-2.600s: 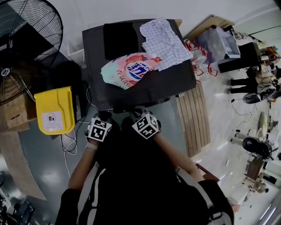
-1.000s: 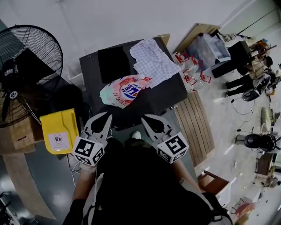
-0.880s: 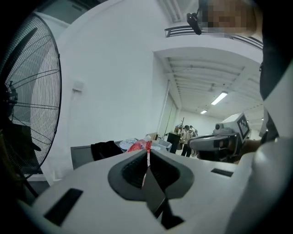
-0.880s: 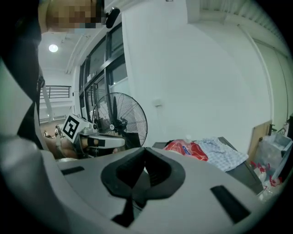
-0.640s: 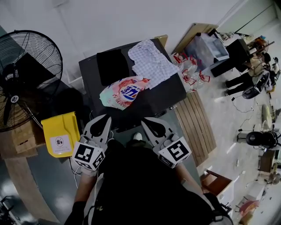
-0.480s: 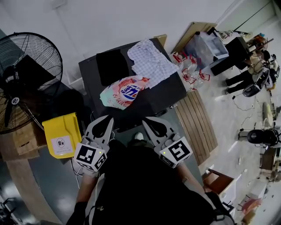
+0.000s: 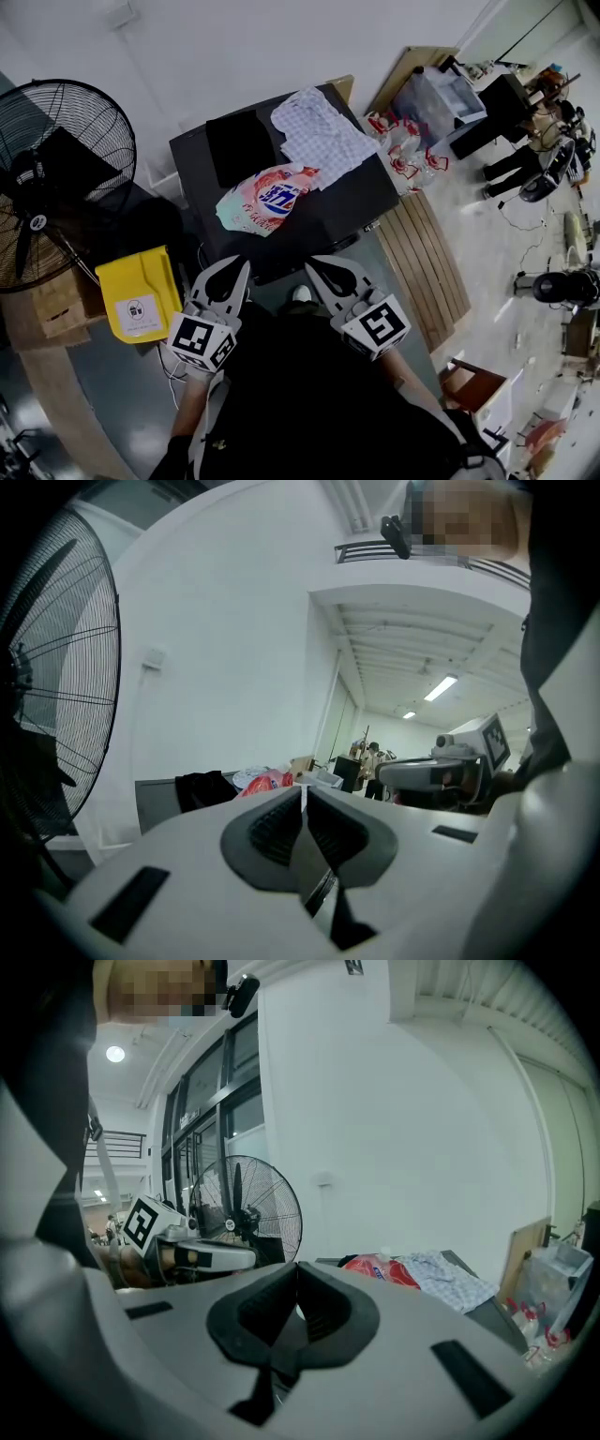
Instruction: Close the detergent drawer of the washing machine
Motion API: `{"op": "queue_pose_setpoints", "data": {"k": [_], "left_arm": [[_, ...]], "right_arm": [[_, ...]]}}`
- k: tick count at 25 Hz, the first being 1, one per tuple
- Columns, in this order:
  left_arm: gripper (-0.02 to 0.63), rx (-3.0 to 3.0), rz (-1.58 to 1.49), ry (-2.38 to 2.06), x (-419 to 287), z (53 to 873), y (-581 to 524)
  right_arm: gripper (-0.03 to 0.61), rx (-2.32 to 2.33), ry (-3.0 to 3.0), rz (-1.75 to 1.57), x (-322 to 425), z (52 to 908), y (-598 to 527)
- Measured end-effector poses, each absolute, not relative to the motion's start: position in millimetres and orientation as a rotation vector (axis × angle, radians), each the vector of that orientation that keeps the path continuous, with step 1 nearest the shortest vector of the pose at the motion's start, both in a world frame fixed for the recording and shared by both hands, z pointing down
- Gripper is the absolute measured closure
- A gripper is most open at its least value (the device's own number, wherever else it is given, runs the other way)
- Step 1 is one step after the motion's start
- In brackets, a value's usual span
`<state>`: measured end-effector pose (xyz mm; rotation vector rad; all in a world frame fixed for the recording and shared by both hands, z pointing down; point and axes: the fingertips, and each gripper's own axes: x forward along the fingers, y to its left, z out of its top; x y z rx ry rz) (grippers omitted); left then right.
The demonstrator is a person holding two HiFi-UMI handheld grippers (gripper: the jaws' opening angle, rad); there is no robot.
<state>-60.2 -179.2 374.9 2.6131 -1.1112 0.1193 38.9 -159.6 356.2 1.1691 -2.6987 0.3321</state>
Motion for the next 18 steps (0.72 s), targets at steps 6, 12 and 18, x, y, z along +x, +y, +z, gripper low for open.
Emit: {"op": "queue_pose_setpoints", "data": {"k": [6,12,18], "left_arm": [[0.601,2.597,0.127,-1.114,-61.9,382.2,-175.0],[0.602,2.594,0.133,-1.123,-62.0,377.9,-174.8],[0.603,2.599,0.13,-1.119,-63.0,382.3,-176.1]], "right_arm": [[0.563,1.183,-2.701,0.348,41.0,358.8,-158.8],[0.563,1.182,-2.702,0.35,41.9,360.6,-157.6],[0.563,1.202,-2.705,0.356,44.0,362.4,-159.5]]}}
